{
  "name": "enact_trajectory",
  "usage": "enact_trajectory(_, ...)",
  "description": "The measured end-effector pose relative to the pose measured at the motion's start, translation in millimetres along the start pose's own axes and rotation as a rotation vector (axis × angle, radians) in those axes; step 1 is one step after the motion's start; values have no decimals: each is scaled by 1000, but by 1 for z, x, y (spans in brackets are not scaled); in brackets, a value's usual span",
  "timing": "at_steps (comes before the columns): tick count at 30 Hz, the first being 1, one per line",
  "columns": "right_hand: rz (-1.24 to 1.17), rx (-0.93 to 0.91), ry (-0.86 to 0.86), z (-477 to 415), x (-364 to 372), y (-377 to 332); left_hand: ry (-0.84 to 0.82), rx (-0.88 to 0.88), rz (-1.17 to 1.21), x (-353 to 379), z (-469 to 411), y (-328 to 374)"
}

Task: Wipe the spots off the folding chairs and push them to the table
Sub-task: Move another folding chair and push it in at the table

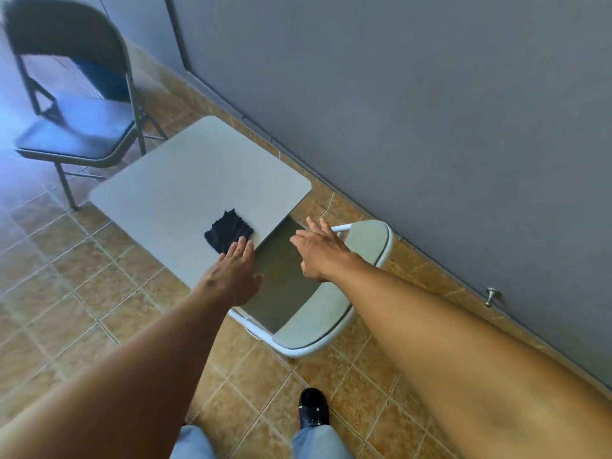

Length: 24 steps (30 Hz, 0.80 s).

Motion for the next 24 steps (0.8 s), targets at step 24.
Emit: enact_trajectory(24, -129, 27, -23, -325, -138, -345, 52, -38, 18, -184, -76, -425)
Point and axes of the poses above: each hand's wrist, its own z-axis away from the middle knuckle, its own x-axis out of the palm, y = z × x, the point moved 5 cm from there along -z, towards the middle knuckle, and after that the axes turned 6 degrees about -x, right-handed, at the moved point
